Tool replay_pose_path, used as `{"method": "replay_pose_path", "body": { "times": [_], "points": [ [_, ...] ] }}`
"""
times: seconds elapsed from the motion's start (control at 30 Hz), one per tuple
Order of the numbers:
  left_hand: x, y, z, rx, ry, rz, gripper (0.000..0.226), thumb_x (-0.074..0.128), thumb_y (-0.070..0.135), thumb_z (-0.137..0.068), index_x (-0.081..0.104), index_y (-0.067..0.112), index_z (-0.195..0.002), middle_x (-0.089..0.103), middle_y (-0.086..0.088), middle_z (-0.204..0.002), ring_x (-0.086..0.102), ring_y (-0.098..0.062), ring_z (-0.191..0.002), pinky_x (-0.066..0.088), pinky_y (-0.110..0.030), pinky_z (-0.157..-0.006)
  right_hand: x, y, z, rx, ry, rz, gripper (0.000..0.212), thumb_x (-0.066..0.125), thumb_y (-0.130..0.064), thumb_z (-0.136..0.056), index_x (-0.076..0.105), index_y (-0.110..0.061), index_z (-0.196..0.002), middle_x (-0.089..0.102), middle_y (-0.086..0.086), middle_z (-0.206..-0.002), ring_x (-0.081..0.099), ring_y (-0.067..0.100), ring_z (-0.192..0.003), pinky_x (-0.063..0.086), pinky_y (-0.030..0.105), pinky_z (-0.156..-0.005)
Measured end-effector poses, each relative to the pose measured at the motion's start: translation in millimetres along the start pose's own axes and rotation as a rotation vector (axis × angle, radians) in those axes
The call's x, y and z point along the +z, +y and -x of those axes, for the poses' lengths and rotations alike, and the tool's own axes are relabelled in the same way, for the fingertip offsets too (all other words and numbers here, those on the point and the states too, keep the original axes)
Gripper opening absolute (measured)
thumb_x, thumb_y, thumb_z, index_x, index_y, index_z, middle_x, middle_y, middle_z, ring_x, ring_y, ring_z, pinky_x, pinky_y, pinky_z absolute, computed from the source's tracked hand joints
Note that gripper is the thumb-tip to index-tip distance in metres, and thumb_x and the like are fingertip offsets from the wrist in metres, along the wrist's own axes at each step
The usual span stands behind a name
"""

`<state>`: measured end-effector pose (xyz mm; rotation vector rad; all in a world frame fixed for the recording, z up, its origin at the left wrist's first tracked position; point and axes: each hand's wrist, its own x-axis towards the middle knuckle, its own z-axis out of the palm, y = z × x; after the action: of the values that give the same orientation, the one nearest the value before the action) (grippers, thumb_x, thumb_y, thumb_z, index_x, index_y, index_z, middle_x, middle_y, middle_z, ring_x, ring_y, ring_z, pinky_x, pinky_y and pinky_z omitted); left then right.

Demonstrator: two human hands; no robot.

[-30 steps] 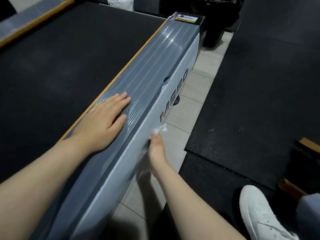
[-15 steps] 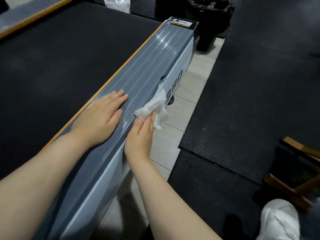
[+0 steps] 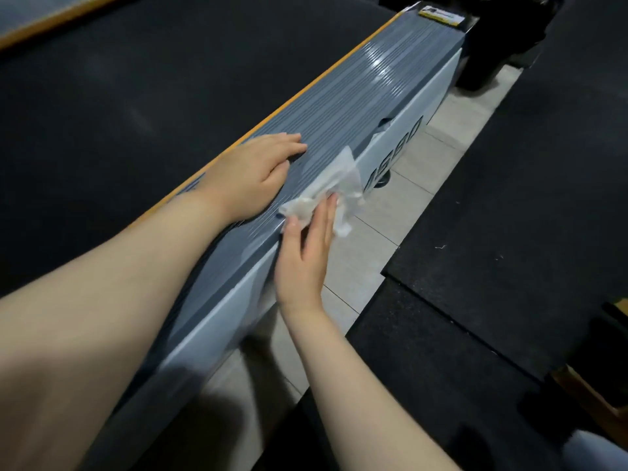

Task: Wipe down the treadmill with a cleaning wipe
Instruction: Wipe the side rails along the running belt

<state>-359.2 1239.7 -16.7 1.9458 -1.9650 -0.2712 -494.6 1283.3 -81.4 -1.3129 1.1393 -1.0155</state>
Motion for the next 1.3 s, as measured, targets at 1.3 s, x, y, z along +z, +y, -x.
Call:
{"method": "replay_pose_path", "body": {
  "times": [1.3],
  "points": [
    [-23.9, 23.9, 264.4, -0.589, -0.011, -0.301, 0.06, 0.017, 0.052, -0.101, 0.022, 0.029, -0.156, 0.017, 0.006, -0.163, 0.011, -0.012, -0.151, 0.01, -0.038, -0.123, -39.6, 53.1, -104.9, -2.295, -1.205, 1.003, 0.048, 0.017, -0.017, -0.102, 0.045, -0.004, -0.138, 0.057, 0.008, -0.137, 0.053, 0.027, -0.128, -0.003, 0.039, -0.123]
  ]
}}
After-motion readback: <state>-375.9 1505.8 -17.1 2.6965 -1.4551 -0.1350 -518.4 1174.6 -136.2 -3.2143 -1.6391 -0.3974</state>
